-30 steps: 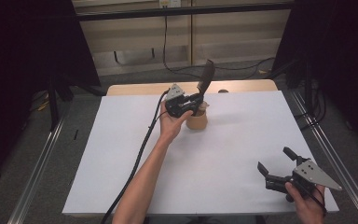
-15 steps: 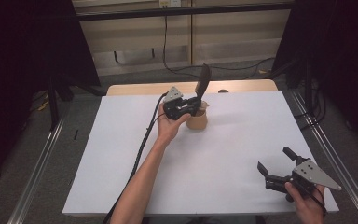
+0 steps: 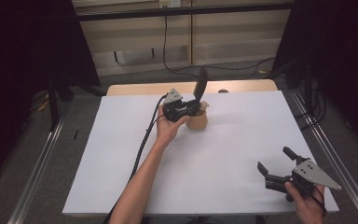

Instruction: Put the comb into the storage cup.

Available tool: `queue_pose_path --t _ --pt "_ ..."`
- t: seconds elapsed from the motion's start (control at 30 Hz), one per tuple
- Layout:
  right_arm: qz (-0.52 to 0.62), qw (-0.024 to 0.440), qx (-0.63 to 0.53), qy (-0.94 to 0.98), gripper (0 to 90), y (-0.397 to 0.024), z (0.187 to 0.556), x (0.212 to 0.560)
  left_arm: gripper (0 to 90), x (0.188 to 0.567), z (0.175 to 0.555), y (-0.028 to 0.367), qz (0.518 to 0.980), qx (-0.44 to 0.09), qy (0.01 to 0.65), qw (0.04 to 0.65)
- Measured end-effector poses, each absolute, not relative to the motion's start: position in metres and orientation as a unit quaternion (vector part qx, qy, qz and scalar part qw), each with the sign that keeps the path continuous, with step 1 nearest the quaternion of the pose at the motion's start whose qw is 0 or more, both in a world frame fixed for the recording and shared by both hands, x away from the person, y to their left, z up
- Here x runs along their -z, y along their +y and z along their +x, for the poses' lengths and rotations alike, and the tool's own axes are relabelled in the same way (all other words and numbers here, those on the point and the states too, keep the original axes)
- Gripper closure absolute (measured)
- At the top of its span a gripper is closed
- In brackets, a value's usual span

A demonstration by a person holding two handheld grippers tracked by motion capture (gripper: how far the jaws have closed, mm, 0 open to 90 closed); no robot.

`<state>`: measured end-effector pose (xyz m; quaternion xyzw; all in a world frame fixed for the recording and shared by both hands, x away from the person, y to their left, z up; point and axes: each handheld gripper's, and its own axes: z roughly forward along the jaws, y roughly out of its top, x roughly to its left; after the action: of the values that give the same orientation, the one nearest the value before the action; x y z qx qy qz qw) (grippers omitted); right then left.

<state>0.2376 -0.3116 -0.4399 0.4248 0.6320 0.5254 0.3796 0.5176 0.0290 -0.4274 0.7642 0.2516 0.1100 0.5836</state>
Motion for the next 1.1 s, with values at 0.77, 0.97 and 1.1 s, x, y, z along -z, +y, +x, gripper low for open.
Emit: queue_pose_path --t 0.77,0.97,1.1 --pt "0.424 0.380 -0.526 0.631 0.0 -0.311 0.237 0.440 47.9 0.423 0.513 0.029 0.769 -0.140 0.249 0.572" --pt "0.424 0.381 -0.526 0.631 0.0 -0.311 0.237 0.440 33.8 0.419 0.509 0.032 0.754 -0.144 0.270 0.581" --pt "0.424 0.382 -0.525 0.631 0.0 -0.311 0.237 0.440 22.6 0.414 0.508 0.034 0.748 -0.146 0.281 0.583"
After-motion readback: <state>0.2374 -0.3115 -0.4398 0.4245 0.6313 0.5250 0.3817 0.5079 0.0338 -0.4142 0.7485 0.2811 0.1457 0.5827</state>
